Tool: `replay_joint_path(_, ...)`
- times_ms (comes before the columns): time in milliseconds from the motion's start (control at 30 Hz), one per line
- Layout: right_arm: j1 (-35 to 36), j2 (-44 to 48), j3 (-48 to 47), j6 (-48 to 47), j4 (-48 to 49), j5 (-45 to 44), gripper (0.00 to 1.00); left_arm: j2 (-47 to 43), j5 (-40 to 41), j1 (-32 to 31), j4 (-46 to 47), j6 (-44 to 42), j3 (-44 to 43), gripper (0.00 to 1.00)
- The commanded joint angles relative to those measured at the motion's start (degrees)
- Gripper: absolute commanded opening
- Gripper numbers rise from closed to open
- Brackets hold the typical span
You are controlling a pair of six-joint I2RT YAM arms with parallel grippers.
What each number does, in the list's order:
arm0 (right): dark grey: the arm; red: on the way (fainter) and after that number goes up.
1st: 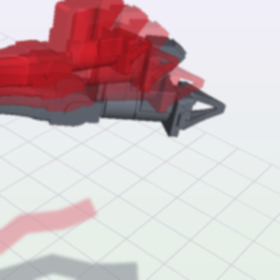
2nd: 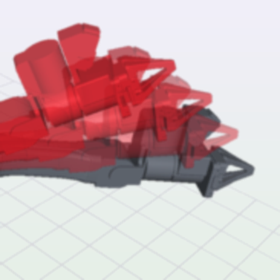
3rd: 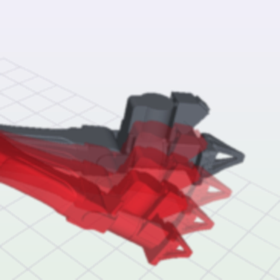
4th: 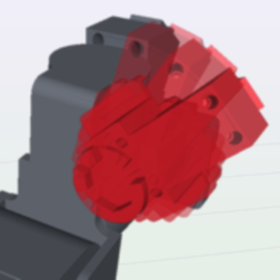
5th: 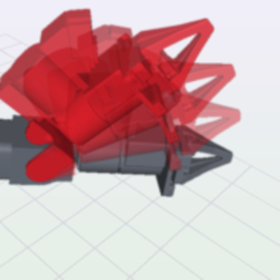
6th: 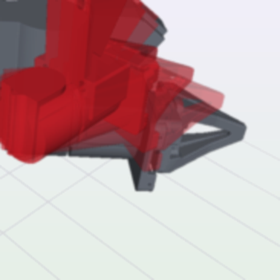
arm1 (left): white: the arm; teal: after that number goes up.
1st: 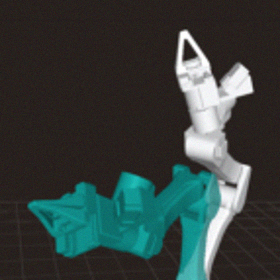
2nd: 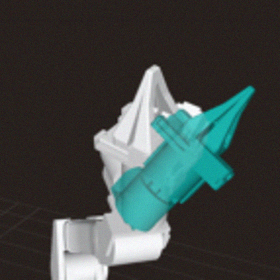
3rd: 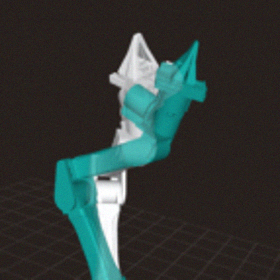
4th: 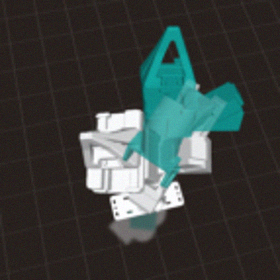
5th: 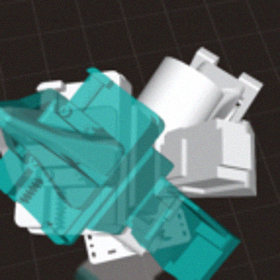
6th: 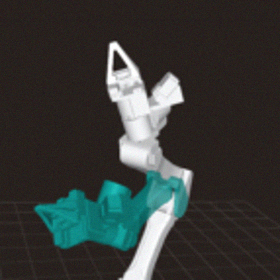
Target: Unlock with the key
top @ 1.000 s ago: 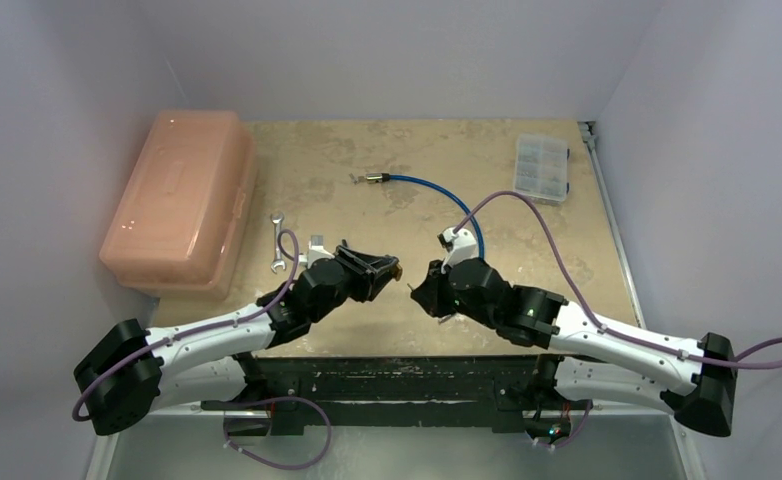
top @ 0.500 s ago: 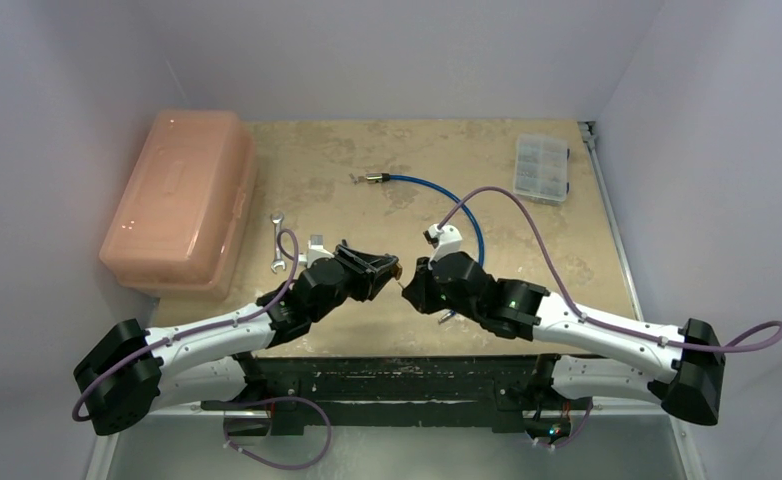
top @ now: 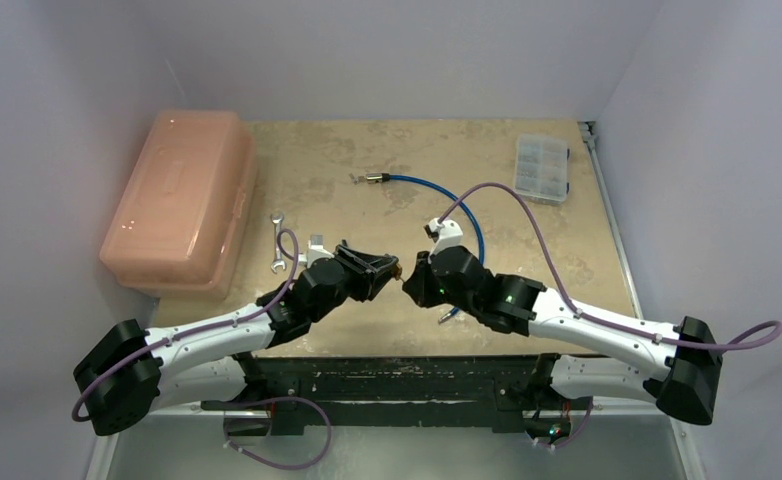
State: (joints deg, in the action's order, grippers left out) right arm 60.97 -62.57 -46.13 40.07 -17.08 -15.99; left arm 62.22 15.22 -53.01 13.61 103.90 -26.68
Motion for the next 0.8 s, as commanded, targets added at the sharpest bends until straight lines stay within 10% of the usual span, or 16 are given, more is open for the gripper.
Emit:
replay_joint_path(0, -0.9, 1.3, -1.7, -0.6, 2.3, -1.1, 0.0, -0.9, -0.4, -0.2, 2.4, -0.9, -1.5, 0.0)
replay_joint_path(767, -3.3, 0.8, -0.9, -1.5, 3.7, 0.7, 0.0, 1.4, -0.4, -1.4, 4.7, -1.3, -1.9, 0.0)
